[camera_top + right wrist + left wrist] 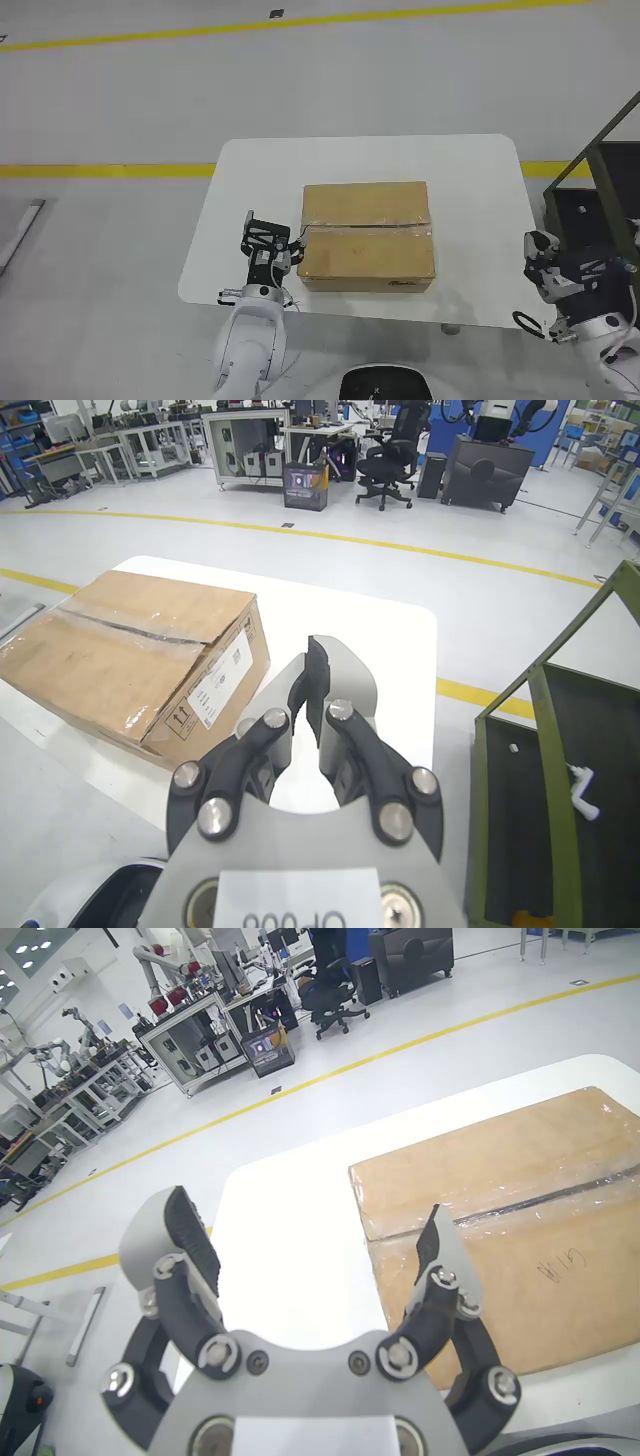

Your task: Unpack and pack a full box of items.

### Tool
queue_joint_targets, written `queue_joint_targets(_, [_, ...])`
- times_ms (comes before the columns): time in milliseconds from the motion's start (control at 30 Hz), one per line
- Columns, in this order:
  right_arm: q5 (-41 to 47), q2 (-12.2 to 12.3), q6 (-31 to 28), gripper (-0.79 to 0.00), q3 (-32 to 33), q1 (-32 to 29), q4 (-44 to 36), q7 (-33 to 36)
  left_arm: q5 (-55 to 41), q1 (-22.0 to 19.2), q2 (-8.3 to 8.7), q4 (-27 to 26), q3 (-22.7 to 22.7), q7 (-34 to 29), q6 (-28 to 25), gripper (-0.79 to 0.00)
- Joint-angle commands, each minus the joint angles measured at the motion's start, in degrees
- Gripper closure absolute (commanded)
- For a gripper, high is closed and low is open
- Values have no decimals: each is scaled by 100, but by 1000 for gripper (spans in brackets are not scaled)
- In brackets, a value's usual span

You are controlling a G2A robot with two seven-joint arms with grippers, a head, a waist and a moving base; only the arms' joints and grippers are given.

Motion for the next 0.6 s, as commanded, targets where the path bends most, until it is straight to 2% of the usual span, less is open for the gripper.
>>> queue_joint_targets(0, [-12, -8, -26, 0, 1, 26, 26, -6, 0, 0, 0, 0, 0, 0, 0, -785])
queue_joint_targets(300, [-137, -38, -208, 0, -216, 310, 414, 71, 0, 0, 0, 0, 0, 0, 0, -785])
queue_joint_targets(567, [-342, -107, -252, 0, -1035, 1019, 1189, 274, 0, 0, 0, 0, 0, 0, 0, -785])
